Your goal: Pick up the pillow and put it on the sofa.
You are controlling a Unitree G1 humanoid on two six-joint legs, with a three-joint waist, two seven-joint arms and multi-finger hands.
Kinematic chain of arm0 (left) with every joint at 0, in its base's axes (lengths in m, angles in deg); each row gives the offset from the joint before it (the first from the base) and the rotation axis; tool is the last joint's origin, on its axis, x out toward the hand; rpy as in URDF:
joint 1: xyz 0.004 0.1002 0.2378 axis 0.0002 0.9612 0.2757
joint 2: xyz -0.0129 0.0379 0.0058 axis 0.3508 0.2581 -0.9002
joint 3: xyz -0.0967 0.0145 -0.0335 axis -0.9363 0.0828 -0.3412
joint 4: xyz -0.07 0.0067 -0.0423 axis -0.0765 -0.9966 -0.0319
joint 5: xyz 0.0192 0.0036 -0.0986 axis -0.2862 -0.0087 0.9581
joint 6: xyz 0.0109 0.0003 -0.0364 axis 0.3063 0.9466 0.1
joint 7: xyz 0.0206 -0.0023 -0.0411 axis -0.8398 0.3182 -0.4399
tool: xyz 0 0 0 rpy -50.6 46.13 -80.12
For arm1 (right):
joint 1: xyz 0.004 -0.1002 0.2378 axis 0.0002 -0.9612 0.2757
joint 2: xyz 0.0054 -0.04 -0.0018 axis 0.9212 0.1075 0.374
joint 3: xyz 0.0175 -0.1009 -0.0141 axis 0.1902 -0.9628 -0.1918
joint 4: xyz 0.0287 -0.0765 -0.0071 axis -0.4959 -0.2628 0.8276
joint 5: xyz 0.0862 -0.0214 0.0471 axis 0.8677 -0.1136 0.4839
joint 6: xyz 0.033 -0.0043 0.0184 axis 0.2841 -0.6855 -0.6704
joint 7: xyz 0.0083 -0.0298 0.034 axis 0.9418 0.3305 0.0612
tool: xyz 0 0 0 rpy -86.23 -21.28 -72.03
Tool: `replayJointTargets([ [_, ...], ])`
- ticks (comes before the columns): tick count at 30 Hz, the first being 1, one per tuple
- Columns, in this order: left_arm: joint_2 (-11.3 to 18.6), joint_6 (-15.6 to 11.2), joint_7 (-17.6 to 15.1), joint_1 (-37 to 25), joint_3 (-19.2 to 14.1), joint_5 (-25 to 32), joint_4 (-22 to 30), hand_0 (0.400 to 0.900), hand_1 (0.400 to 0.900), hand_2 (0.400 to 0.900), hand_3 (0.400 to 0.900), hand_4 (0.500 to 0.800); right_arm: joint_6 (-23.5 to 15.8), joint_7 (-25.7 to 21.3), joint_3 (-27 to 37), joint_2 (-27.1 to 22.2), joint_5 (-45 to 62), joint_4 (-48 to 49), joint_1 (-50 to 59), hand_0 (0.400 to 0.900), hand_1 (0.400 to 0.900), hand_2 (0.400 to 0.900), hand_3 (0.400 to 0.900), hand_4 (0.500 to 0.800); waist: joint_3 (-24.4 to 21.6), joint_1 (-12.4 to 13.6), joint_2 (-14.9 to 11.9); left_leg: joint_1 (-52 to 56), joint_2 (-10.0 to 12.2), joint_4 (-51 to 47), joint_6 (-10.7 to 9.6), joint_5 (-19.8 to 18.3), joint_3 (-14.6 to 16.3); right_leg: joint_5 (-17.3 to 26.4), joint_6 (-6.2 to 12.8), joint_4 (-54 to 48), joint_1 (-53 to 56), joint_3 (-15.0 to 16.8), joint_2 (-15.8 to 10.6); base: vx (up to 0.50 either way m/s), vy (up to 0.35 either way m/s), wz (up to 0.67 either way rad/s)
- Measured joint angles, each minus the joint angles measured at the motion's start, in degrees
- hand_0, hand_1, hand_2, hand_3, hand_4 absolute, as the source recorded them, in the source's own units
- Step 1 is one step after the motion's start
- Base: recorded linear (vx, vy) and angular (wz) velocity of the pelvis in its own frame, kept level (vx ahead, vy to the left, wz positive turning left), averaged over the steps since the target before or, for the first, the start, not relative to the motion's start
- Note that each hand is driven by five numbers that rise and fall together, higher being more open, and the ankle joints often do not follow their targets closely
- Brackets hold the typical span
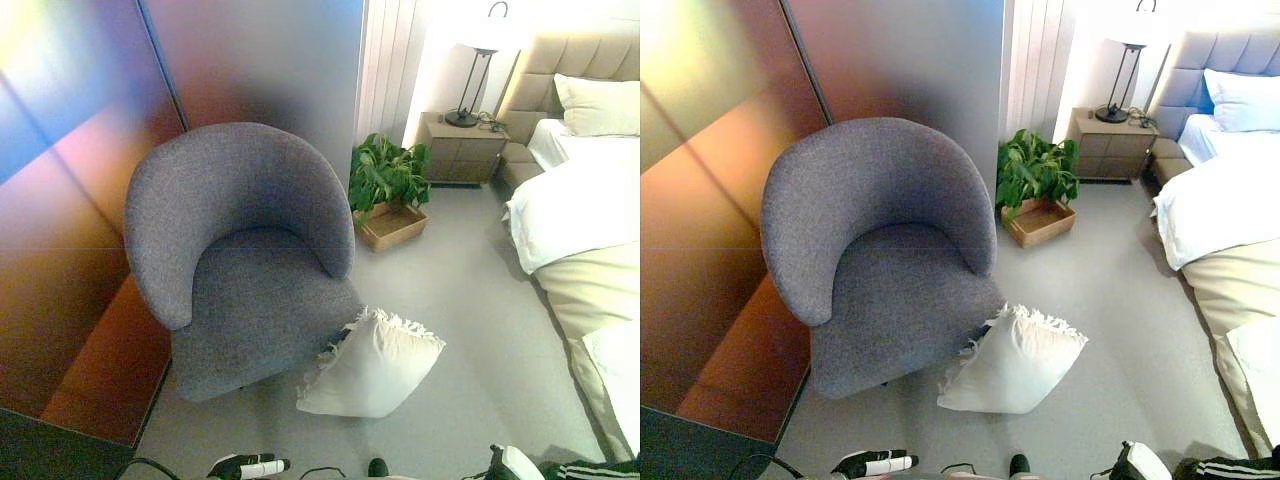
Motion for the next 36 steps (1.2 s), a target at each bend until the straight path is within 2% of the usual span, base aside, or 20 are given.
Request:
replayJointTargets([
  [11,0.1,0.3,0.2,0.0,-0.3,0.0,0.1,0.900,0.900,0.900,0.900,0.800,-1.6,-0.2,0.0,-0.2,-0.1,0.5,0.1,0.900,0.900,0.900,0.900,0.800,0.0,0.2,-0.1,0.0,0.1,0.4,-0.1,0.1,-0.3,0.0,-0.02,0.0,0.6,-0.3,0.0,0.05,-0.044,0.04],
  [14,0.3,0.5,0.5,-0.2,-0.3,0.0,0.2,0.900,0.900,0.900,0.900,0.800,-2.0,-0.2,-0.5,-1.2,-0.5,1.3,0.3,0.900,0.900,0.900,0.900,0.800,0.0,0.3,-0.1,-0.4,0.1,0.3,-0.1,0.2,-0.5,0.0,-0.02,0.0,0.2,-0.5,0.0,0.01,-0.074,0.12],
  [19,1.1,1.4,2.1,-2.2,-0.3,0.1,0.7,0.900,0.900,0.900,0.900,0.800,-2.2,-0.3,-2.2,-5.5,-0.6,2.9,3.3,0.900,0.900,0.900,0.900,0.800,0.4,1.6,0.1,-3.9,0.2,0.6,-0.4,1.0,-1.8,0.1,-0.13,0.0,-2.6,-1.7,0.1,-0.04,-0.057,0.12],
  [22,1.9,1.6,2.7,-4.2,0.0,0.6,2.0,0.900,0.900,0.900,0.900,0.800,-2.5,-0.3,-3.3,-8.3,-0.6,3.2,7.7,0.900,0.900,0.900,0.900,0.800,2.6,1.9,0.4,-7.4,0.0,0.8,-0.5,2.1,-2.6,1.1,-0.75,0.1,-5.5,-2.4,0.0,-0.12,-0.049,0.15],
  [31,4.0,2.0,2.9,-13.1,0.0,5.1,4.0,0.900,0.900,0.900,0.900,0.800,-5.0,-0.1,-5.3,-14.7,-0.3,5.6,22.6,0.900,0.900,0.900,0.900,0.800,13.9,3.0,1.9,-16.3,0.1,1.2,-0.7,5.1,-5.7,2.9,-1.75,0.5,-12.8,-5.1,0.1,-0.10,-0.020,0.13],
  [36,5.5,2.1,2.6,-17.4,-0.1,7.3,4.7,0.900,0.900,0.900,0.900,0.800,-6.2,2.1,-6.8,-17.8,1.9,8.6,30.3,0.900,0.900,0.900,0.900,0.800,19.6,3.2,2.1,-20.6,0.1,3.0,-0.6,5.2,-6.3,3.1,-1.97,1.8,-16.5,-5.5,-0.1,-0.08,0.023,0.03],
])
